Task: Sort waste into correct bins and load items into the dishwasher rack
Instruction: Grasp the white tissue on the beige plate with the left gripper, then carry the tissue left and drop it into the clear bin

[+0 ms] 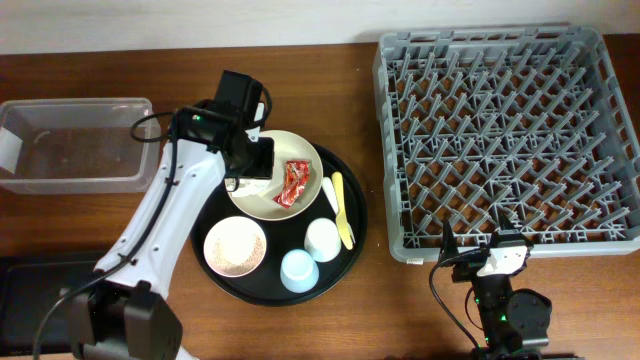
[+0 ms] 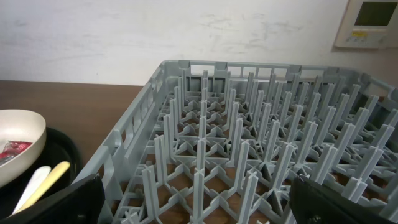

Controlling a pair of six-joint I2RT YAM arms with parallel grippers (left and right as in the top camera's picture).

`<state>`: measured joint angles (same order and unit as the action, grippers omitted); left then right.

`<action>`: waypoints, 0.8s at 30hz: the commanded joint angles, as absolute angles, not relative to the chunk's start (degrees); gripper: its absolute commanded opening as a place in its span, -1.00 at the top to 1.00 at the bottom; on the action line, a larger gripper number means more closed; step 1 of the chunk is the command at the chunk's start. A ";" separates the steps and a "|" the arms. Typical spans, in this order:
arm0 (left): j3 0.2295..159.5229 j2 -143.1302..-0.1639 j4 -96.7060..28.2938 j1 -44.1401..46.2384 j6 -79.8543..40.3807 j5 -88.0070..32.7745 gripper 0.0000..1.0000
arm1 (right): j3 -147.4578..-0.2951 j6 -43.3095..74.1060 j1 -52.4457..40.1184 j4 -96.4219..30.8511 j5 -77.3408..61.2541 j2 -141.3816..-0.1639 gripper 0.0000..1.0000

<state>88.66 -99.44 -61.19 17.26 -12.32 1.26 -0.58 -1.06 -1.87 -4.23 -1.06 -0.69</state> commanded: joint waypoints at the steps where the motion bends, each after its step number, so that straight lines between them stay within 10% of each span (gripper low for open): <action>1: 88.07 -104.55 -59.59 17.54 -14.13 4.36 0.00 | -0.32 -0.56 -2.22 -4.54 -0.75 -0.38 -0.96; 13: 88.09 -117.89 -54.65 17.47 -14.09 6.50 0.02 | -0.32 -0.58 -2.24 -4.54 -0.75 -0.38 -0.96; 19: 88.09 -117.86 -54.48 17.47 -14.09 6.48 0.92 | -0.32 -0.56 -2.22 -4.54 -0.75 -0.36 -0.96; 24: 97.23 -116.55 -59.66 17.43 -14.09 6.50 0.99 | -0.32 -0.58 -2.24 -4.54 -0.75 -0.36 -0.96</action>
